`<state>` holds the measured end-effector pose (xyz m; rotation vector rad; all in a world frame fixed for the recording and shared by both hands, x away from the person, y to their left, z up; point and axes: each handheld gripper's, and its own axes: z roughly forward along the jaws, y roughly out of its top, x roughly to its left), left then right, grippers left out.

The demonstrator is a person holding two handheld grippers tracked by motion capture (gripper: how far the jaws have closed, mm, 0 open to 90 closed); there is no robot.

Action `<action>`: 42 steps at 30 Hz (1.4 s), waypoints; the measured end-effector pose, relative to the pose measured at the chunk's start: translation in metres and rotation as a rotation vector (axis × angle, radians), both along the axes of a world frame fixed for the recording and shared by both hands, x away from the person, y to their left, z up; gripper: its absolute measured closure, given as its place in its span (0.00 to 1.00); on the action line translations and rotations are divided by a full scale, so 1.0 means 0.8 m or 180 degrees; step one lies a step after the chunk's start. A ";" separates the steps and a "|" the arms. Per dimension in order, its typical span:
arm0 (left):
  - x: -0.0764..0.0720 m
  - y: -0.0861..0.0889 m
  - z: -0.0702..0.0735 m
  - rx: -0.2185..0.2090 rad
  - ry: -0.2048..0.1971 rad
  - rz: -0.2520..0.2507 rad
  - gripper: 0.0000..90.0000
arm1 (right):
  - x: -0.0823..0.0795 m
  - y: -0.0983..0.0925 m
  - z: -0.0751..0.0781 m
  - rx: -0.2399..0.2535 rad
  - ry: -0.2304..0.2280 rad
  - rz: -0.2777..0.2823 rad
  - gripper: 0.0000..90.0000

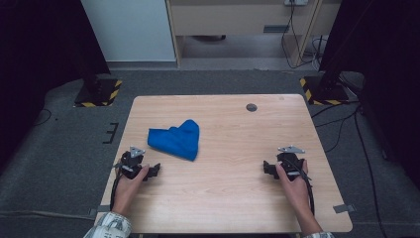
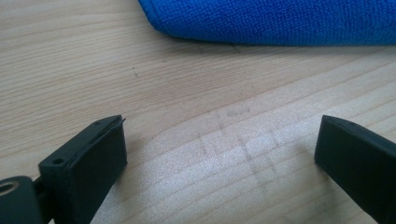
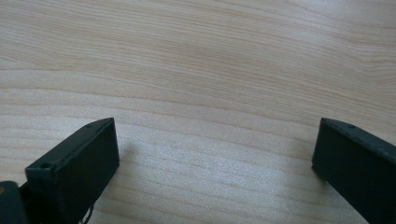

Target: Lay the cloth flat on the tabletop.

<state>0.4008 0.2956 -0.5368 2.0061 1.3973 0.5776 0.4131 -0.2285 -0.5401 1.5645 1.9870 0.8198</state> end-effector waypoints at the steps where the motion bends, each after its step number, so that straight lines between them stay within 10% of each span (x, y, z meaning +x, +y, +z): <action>1: 0.000 0.000 0.000 -0.0004 0.0000 -0.0006 0.02 | 0.000 0.000 0.000 0.0001 0.0004 -0.0004 0.01; 11: -0.002 0.004 0.017 -0.0256 -0.0192 -0.0007 0.06 | -0.002 0.001 0.000 0.0001 0.0006 0.0030 0.01; 26: 0.024 -0.045 0.053 -0.0210 -0.0512 -0.0326 0.15 | -0.004 0.002 0.000 0.0005 0.0011 0.0054 0.01; 42: 0.086 -0.088 0.011 -0.0092 -0.0052 -0.0183 0.18 | -0.005 0.002 0.000 0.0006 0.0012 0.0102 0.01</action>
